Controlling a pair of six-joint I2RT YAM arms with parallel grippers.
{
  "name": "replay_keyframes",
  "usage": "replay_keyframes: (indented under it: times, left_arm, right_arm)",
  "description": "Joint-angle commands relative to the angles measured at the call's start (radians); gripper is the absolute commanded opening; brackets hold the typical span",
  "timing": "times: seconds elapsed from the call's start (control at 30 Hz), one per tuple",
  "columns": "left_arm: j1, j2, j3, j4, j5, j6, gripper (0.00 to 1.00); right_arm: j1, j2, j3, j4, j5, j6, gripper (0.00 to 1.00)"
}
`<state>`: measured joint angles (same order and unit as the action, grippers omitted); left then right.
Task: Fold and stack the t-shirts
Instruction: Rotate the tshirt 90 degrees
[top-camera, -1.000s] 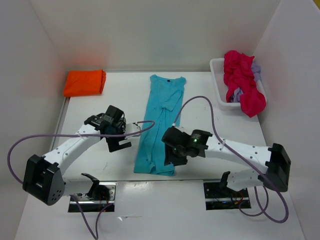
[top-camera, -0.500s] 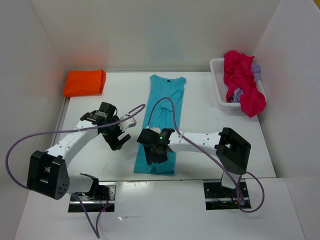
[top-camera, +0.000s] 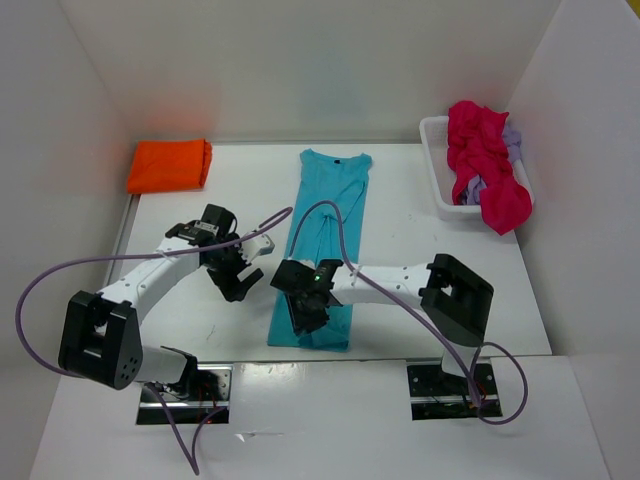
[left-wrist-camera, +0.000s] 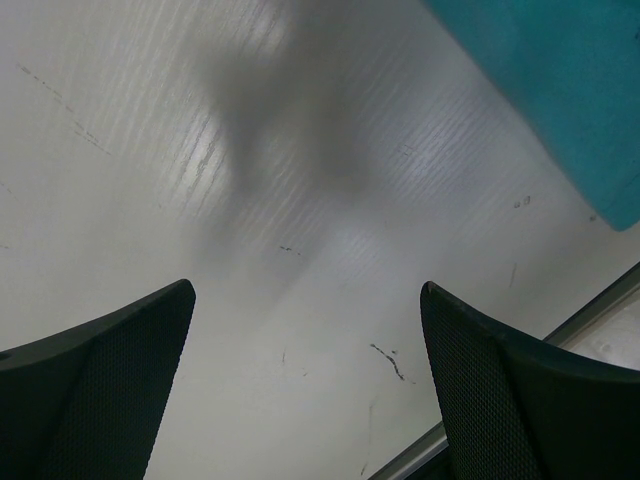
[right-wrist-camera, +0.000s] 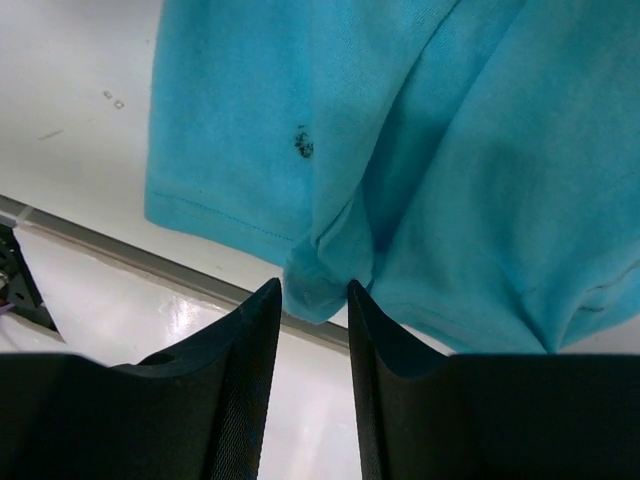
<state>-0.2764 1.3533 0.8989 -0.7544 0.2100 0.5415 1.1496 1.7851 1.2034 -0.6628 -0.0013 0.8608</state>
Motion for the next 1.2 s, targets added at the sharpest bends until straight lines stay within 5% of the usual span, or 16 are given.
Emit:
replay_keyframes:
  times: [0.0,0.23,0.43,0.7,1.1,1.17]
  left_arm:
    - [0.003,0.004,0.028,0.006,0.017,-0.017,1.00]
    - [0.003,0.013,0.018,0.006,0.017,-0.017,1.00]
    - [0.003,0.023,0.018,0.006,0.017,-0.017,1.00]
    - [0.003,0.032,0.018,0.006,0.017,-0.008,1.00]
    - [0.003,0.041,0.018,0.006,0.017,0.002,1.00]
    - [0.003,0.041,0.009,0.006,0.017,0.002,1.00]
  right_arm:
    - [0.012,0.020,-0.004,0.031,-0.008,-0.017,0.38]
    - [0.012,0.029,-0.022,0.022,-0.008,-0.017,0.32]
    - [0.012,0.050,-0.011,0.022,-0.023,-0.017,0.00]
    - [0.012,-0.035,-0.024,0.026,-0.307,-0.135,0.00]
    - [-0.056,-0.110,-0.211,0.037,-0.329,-0.046,0.06]
    - [-0.056,-0.173,-0.231,0.037,-0.318,0.007,0.13]
